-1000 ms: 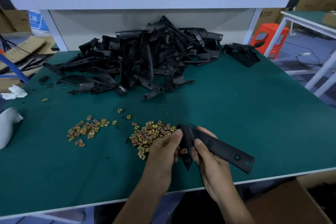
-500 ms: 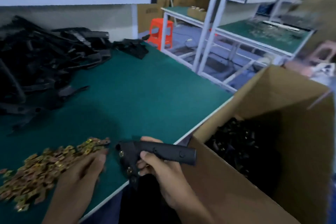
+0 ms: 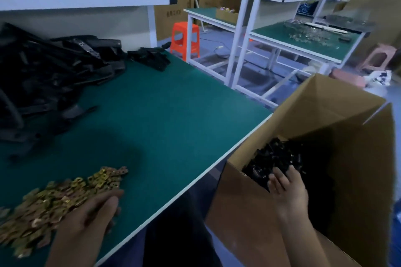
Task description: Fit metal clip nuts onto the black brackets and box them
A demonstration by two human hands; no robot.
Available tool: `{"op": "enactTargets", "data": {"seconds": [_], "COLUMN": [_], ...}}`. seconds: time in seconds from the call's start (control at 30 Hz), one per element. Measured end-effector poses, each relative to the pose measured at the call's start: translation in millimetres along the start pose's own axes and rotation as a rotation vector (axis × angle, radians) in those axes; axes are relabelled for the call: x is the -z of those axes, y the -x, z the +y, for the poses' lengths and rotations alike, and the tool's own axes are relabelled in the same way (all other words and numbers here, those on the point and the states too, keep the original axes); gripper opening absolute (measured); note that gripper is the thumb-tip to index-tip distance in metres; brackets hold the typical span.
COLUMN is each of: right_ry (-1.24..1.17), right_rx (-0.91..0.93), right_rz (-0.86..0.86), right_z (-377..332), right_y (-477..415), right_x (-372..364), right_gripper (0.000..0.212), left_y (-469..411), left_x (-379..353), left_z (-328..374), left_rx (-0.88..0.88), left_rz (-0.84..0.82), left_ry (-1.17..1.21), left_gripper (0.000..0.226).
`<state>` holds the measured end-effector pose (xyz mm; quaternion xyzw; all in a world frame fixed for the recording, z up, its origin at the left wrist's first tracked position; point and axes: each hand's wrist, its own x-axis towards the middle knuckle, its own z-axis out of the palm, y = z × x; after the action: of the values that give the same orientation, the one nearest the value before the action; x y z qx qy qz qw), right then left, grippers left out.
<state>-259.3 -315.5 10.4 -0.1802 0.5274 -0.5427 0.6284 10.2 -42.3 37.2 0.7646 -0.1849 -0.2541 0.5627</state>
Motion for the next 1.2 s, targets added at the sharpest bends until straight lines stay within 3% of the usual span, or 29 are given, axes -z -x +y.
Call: {"op": "enactTargets", "data": {"seconds": [0.2,0.37,0.43,0.5,0.63,0.7,0.77,0.83,0.9,1.07,1.2], "right_ry": [0.455,0.797,0.955,1.174,1.253,1.293,1.266,1.162,1.138,1.401,1.653], "right_rx": [0.209,0.318,0.347,0.507,0.738,0.680,0.426,0.331,0.338,0.607,0.575], "right_rz": [-0.564,-1.206,-1.393,-1.536,-1.507,-1.451,-1.392,-1.324,-1.283,-1.339,-1.459], "right_z": [46,107,137,173,232,251,261,269,273,278,291], "right_y": [64,139,164,188,218,226,231,227,224,242,262], "right_x": [-110,-223,-262,-296,-334,-349,-359,-361,-360,-383,-398], "right_gripper": [0.013,0.016,0.013,0.020,0.055,0.051,0.028,0.010,0.014,0.039,0.051], "left_y": [8,19,24,29,32,32,34,35,34,34,38], "left_x": [24,52,62,72,82,86,91,94,96,88,95], "left_z": [2,1,0,-2,-8,-9,-8,-8,-8,-5,-9], "left_rx": [0.067,0.109,0.110,0.106,0.103,0.102,0.090,0.083,0.082,0.073,0.027], "left_rz": [0.011,0.081,0.126,0.184,0.252,0.267,0.281,0.306,0.318,0.259,0.300], "left_ry": [0.103,0.157,0.163,0.176,0.190,0.198,0.183,0.167,0.175,0.197,0.131], "left_gripper": [0.027,0.028,0.028,0.028,0.026,0.027,0.031,0.034,0.035,0.025,0.028]}}
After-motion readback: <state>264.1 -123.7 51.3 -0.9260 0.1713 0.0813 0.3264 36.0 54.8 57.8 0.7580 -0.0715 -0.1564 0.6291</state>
